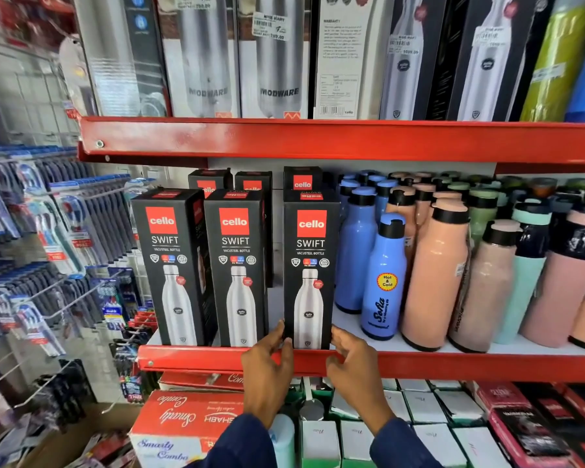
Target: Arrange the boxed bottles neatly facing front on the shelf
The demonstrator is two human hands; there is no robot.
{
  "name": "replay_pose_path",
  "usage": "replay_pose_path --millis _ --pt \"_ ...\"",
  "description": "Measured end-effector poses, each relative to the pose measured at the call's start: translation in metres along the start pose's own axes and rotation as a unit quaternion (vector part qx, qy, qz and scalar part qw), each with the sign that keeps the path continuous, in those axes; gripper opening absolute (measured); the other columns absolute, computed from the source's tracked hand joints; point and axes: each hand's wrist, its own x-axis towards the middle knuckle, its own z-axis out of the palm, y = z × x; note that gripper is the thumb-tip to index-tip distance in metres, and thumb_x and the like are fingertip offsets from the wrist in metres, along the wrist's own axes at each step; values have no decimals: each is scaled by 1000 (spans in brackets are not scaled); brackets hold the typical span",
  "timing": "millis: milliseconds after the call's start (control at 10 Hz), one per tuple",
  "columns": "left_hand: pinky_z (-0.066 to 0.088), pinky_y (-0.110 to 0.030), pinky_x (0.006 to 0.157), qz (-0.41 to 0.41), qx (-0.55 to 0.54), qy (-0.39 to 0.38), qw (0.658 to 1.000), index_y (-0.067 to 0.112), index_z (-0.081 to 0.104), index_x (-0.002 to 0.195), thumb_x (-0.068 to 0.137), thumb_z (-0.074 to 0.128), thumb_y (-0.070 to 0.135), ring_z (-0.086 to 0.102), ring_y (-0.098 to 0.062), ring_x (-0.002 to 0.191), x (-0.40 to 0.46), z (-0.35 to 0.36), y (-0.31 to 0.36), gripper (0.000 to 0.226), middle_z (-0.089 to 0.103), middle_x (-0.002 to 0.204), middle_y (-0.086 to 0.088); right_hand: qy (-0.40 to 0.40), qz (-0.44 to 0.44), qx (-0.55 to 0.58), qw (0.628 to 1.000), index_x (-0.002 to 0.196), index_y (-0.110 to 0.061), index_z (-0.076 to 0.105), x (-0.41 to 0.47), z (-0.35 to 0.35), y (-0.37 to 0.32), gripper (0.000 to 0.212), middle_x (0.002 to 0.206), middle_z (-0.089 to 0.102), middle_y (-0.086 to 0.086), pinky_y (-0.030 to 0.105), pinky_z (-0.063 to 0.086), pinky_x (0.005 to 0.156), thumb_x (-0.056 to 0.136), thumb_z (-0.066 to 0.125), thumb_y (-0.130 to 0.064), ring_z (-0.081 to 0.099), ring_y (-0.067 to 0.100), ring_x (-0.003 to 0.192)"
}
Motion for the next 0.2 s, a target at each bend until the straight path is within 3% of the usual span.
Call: replay_pose_path --millis 100,200 --pt "35 10 80 8 -7 -6 1000 11 57 133 92 63 16 61 -1 107 1 1 -4 41 67 128 -3 0 -18 18 1000 122 -12 63 -1 -4 -7 53 102 65 -20 -4 41 65 74 52 10 63 -9 99" --pt "38 3 91 22 -6 -5 1000 11 54 136 92 62 18 63 -9 116 -2 -3 4 45 66 128 -2 0 -7 42 999 127 -8 58 0 -5 -7 52 107 66 -13 1 47 68 78 56 10 60 -17 89"
